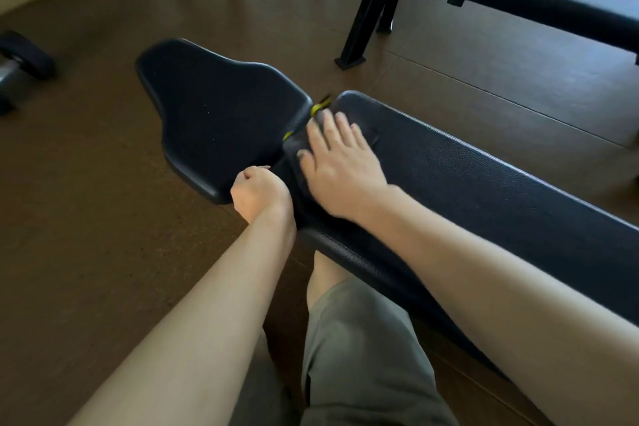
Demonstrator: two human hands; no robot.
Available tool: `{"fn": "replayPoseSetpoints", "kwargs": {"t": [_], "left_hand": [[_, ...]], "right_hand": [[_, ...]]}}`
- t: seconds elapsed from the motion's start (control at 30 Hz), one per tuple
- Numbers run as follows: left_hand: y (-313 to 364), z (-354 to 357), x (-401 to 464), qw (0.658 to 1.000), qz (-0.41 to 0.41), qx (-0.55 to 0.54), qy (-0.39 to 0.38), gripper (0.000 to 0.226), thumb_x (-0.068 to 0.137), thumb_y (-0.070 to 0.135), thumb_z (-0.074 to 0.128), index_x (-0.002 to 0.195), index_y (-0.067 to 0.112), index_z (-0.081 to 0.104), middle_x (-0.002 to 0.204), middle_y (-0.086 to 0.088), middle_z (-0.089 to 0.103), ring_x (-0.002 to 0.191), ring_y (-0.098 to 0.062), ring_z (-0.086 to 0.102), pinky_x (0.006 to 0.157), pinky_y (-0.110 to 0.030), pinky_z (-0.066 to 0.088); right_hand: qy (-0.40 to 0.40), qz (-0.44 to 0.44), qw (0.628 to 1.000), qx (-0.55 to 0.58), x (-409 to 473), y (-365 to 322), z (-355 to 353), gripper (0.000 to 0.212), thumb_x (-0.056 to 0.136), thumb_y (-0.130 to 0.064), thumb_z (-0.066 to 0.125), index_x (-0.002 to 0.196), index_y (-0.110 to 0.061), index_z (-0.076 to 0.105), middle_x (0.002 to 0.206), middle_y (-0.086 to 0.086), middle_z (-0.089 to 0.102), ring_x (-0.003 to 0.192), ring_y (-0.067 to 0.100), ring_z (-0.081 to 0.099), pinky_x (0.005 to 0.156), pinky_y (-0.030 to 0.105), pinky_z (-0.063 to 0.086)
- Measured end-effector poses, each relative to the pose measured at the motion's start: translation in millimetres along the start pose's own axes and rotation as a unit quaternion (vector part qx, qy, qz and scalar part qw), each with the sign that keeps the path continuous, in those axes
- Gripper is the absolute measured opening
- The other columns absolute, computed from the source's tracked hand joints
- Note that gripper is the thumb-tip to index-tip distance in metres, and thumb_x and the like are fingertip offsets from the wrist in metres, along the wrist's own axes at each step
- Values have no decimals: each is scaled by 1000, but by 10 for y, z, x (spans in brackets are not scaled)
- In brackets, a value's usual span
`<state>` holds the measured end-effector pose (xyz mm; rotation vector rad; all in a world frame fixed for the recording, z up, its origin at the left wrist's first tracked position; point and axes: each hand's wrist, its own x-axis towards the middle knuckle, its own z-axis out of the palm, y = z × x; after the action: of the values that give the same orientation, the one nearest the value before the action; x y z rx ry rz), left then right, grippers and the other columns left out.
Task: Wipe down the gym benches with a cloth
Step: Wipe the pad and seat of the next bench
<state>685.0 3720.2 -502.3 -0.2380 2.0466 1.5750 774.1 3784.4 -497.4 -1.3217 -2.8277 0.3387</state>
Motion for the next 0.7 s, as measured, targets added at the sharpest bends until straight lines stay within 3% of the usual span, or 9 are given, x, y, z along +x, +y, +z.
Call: {"fn": "replayPoseSetpoints", "kwargs": {"t": [0.07, 0.13, 0.27, 0.33, 0.43, 0.53, 0.63, 0.7], "left_hand": [[-2, -85, 75, 996, -23, 9, -80, 36, 102, 20, 42, 82, 26, 70, 102, -6, 72, 99, -29, 68, 88, -41, 57], [-48, -247, 156, 981, -42, 20, -188, 32, 106, 29, 42, 98, 26, 73, 105, -8, 74, 100, -27, 71, 89, -40, 59], [-148, -583, 339, 946, -12, 42, -321, 52, 110, 50, 25, 136, 29, 65, 131, 0, 71, 124, -20, 65, 109, -44, 49], [-127, -655, 368, 934, -9, 49, -353, 59, 109, 55, 20, 145, 29, 58, 138, 0, 67, 130, -18, 61, 112, -42, 46], [-63, -747, 358, 933, -5, 70, -353, 69, 102, 67, 22, 151, 28, 52, 145, -2, 62, 134, -20, 57, 117, -46, 41], [-72, -843, 426, 938, 5, 78, -337, 82, 89, 78, 28, 154, 31, 46, 154, 0, 52, 142, -22, 49, 122, -51, 33], [-54, -951, 411, 957, 48, 72, -277, 69, 106, 62, 21, 161, 23, 34, 162, 1, 41, 149, -18, 38, 126, -44, 24], [-78, -984, 398, 956, 77, 85, -270, 62, 109, 55, 21, 161, 22, 32, 163, 1, 39, 150, -17, 36, 125, -39, 24]], "right_hand": [[-14, -76, 997, -14, -518, -55, 4, 64, 109, -48, 11, 165, -17, 4, 172, 6, -3, 159, 27, -7, 129, 43, -2], [-25, -128, 990, -52, -1002, 72, 39, 65, 108, -52, 13, 165, -21, 3, 171, 2, -4, 158, 24, -8, 129, 42, -1], [35, -158, 976, -143, -1221, 233, 128, 64, 107, -47, 28, 162, -15, 25, 168, 10, 24, 155, 30, 21, 124, 47, 25], [35, -177, 971, -159, -1020, 62, 153, 64, 107, -44, 39, 161, -12, 26, 167, 12, 26, 154, 33, 24, 124, 49, 28], [34, -193, 963, -183, -599, -296, 221, 68, 105, -42, 45, 162, -12, 23, 168, 13, 24, 155, 36, 21, 126, 51, 22], [27, -188, 966, -177, -174, -649, 203, 48, 104, -37, 47, 148, -19, 49, 150, 6, 51, 141, 31, 43, 122, 45, 26], [1, -191, 971, -144, -31, -762, 114, 35, 104, -38, 46, 130, -24, 63, 129, -1, 61, 122, 24, 53, 112, 39, 33], [33, -206, 969, -136, -203, -655, 152, 36, 103, -36, 50, 134, -23, 62, 137, 3, 58, 131, 29, 49, 117, 42, 29]]}}
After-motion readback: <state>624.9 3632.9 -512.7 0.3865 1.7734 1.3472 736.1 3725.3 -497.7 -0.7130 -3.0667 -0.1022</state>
